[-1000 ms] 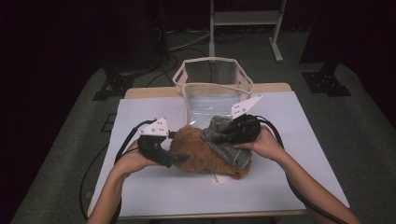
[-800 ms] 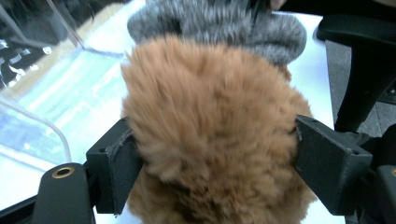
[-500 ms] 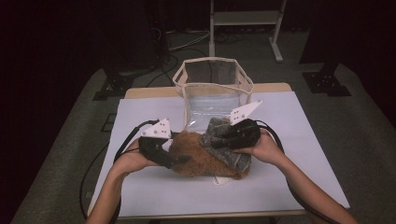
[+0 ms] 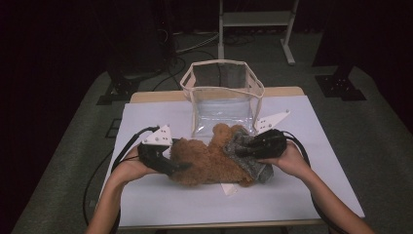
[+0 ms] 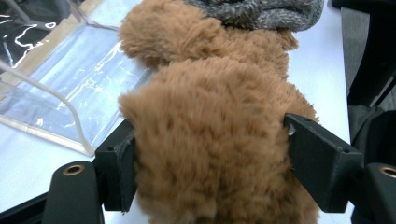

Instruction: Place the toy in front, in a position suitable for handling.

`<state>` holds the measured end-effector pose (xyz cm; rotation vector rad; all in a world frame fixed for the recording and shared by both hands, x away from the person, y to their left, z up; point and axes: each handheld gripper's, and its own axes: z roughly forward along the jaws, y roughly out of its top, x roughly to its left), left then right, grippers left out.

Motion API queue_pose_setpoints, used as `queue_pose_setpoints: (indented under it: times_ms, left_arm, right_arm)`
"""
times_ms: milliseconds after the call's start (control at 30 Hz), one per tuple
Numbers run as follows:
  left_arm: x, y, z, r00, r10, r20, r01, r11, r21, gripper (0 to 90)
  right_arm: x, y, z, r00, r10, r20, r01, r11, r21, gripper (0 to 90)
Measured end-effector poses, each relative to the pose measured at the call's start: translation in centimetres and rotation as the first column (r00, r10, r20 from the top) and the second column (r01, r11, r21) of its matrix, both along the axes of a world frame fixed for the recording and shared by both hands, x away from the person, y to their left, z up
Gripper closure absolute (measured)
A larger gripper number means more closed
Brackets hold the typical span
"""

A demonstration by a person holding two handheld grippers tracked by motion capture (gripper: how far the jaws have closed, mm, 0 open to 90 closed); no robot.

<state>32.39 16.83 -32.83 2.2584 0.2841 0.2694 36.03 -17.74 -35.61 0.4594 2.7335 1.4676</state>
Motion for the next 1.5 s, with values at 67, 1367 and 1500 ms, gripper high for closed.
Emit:
queue_pose_setpoints:
  times_ms: [67, 1367, 1500]
  left_arm:
    - [0.0, 0.1, -0.1, 1.0, 0.001, -0.003, -0.001, 0.9999, -0.013, 24.0]
    - [-0.8, -0.9, -1.8, 0.9999, -0.001, 0.016, -0.001, 0.9941, 0.108, 25.8]
    - [-0.6, -2.7, -2.1, 0.9991, -0.038, 0.017, 0.035, 0.9917, 0.124, 24.4]
  right_arm:
    - [0.0, -0.1, -0.1, 1.0, 0.002, -0.001, -0.002, 1.0, 0.01, 79.3]
    - [1.0, 0.2, -1.9, 0.9967, -0.05, -0.064, 0.053, 0.997, 0.054, 79.0]
    - [0.1, 1.3, -1.6, 0.9978, 0.002, -0.066, 0.003, 0.997, 0.081, 79.0]
